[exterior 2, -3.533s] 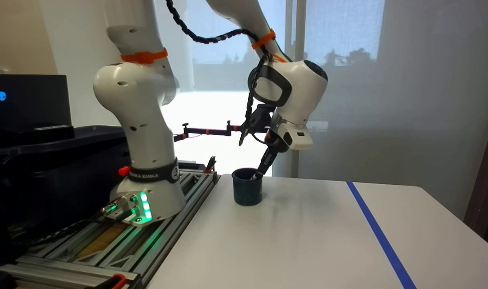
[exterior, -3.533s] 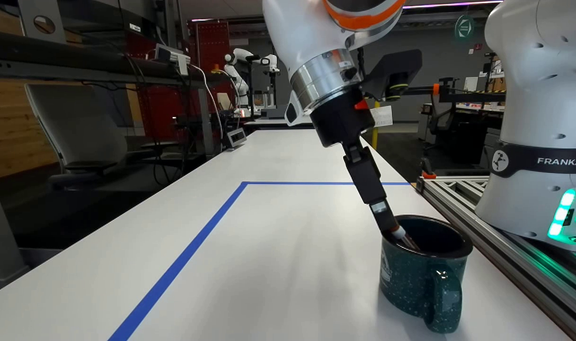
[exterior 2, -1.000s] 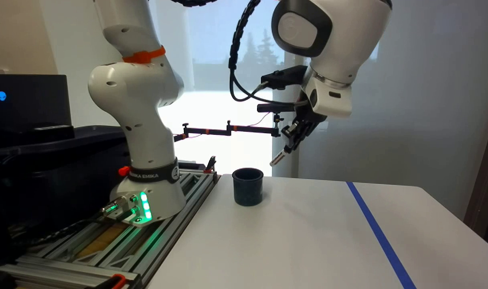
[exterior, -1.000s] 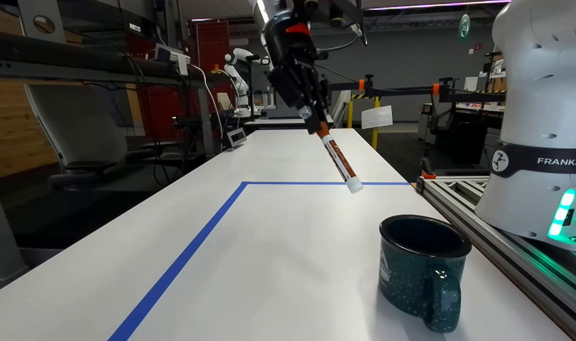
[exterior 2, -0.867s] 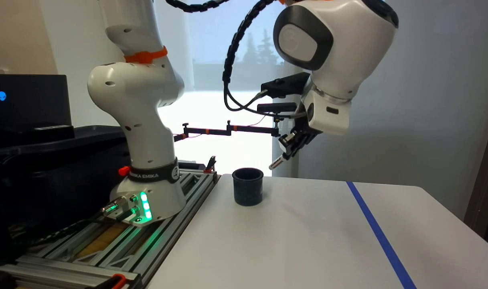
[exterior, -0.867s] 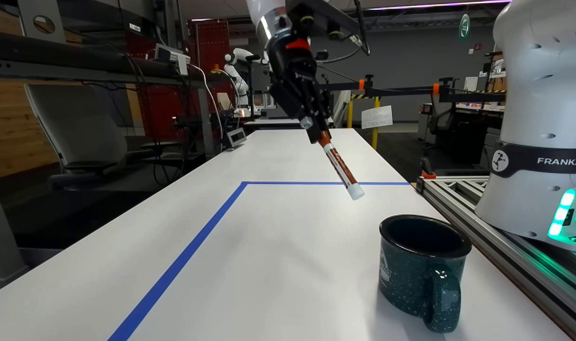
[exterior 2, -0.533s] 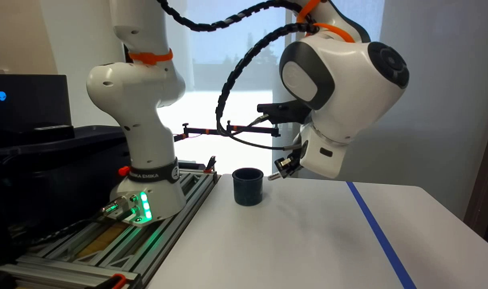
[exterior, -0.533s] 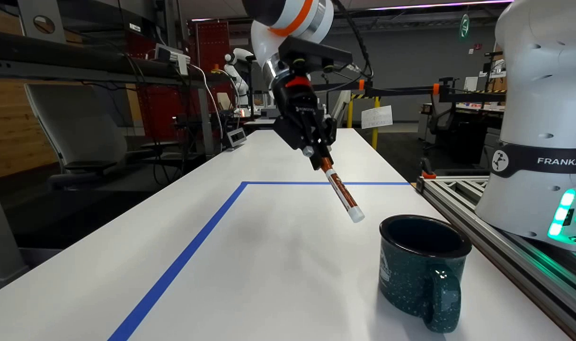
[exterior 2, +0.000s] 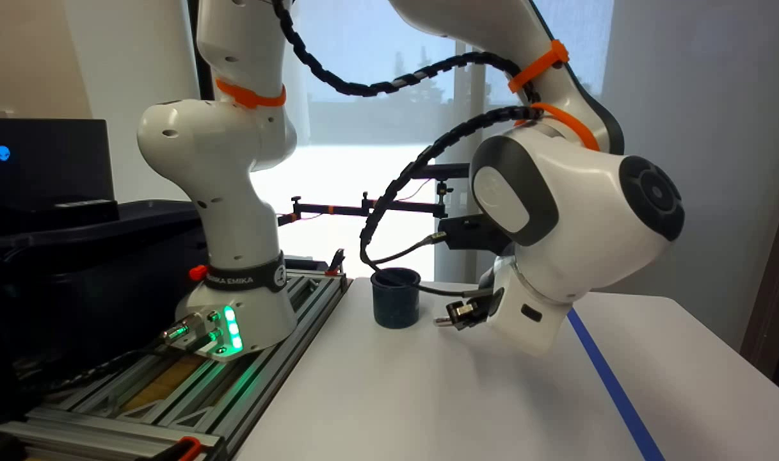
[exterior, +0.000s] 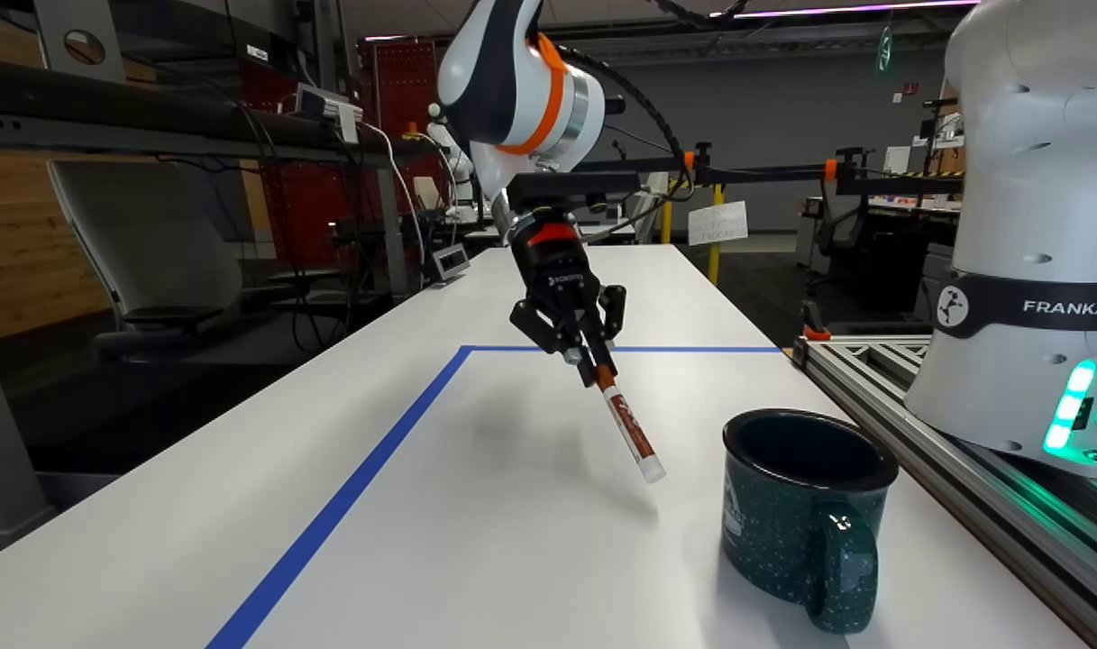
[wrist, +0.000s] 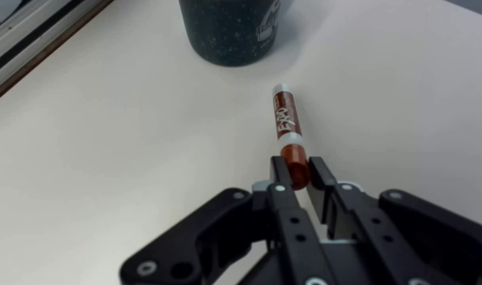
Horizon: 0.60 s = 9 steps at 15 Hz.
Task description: Remove the marker from the cup
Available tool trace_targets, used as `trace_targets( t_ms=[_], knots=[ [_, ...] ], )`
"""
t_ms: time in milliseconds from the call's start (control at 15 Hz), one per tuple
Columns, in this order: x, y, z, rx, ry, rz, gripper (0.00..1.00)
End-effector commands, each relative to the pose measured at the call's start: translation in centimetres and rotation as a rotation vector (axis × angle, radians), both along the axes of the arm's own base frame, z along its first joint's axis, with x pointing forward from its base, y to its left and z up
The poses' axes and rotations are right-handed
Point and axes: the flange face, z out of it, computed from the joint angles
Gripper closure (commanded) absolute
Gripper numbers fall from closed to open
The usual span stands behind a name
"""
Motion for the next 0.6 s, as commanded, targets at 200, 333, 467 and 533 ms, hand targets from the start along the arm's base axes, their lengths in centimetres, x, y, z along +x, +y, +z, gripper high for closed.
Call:
trace_targets(
  t_ms=[200, 333, 467, 533],
  knots=[
    [1.6, -1.4, -4.6, -0.087, 0.023, -0.053, 0.95],
    [1.7, -1.6, -5.0, -0.107, 0.002, -0.047, 0.95],
    [1.9, -1.3, -4.5, -0.128, -0.037, -0.037, 0.95],
    [1.9, -1.1, -4.1, -0.141, -0.061, -0.026, 0.95]
  ],
)
